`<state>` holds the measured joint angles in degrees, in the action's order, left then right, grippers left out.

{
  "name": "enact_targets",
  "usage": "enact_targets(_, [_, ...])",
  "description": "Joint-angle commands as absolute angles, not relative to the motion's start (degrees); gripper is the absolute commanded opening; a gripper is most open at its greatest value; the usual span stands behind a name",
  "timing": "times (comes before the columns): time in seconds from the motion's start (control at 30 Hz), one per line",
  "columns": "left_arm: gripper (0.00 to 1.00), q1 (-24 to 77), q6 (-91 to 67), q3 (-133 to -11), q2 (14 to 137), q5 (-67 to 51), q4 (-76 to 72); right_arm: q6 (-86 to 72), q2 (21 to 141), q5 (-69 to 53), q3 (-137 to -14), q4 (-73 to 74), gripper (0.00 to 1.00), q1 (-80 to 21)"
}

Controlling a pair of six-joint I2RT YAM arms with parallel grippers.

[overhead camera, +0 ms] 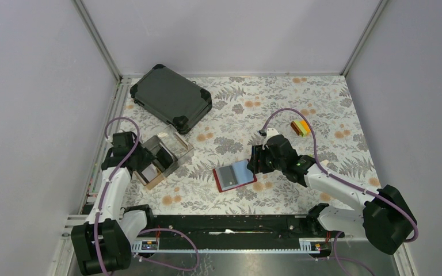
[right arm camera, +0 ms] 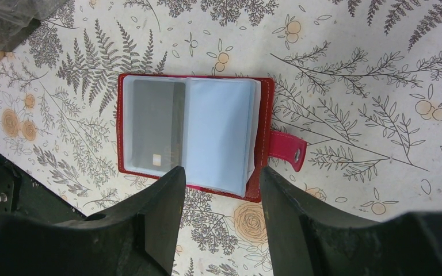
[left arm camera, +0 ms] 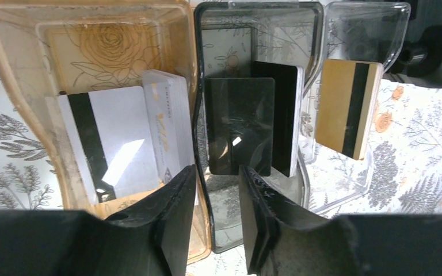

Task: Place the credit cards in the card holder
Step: Pick up the credit card from the storage box.

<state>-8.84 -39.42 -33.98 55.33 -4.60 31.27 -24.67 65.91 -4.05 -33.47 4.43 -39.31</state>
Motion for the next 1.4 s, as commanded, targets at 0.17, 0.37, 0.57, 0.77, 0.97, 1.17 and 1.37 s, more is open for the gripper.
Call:
enact_targets(0.17, [0.56,-9.4,-41.2,-34.4,49.6,3.4,32.9,-24.4,65.9,-4.6,-33.3,3.6,0.57,-38.8])
enact_targets(0.37, [0.60,-10.4,-41.1,-33.6,53.6,-2.3,30.7,-24.0,65.6,-4.7,-33.1,3.6,0.58,-38.8])
enact_targets(0.57, [0.61,-10.7,-40.9,-32.9,58.3,-7.7,27.1,-24.3,65.2,-4.9,-32.8,3.7,0.58,-38.8])
enact_targets(0.77, [0.58,-10.8,-40.9,-33.1,59.1,-7.4,27.0,-24.4,64.8,-4.8,-32.6,3.7,0.58,-38.8])
enact_targets(0.97, [0.52,-10.9,-40.9,-33.1,56.7,-6.5,26.9,-24.3,65.3,-5.1,-32.8,3.7,0.58,-38.8])
enact_targets(1.17, [0.45,-10.9,-40.8,-33.3,55.8,-5.6,27.7,-24.2,65.6,-5.2,-32.8,3.6,0.58,-38.8])
enact_targets(1.37, [0.35,-10.9,-40.8,-33.4,55.9,-4.8,28.9,-24.3,66.4,-5.4,-32.9,3.6,0.58,-38.8])
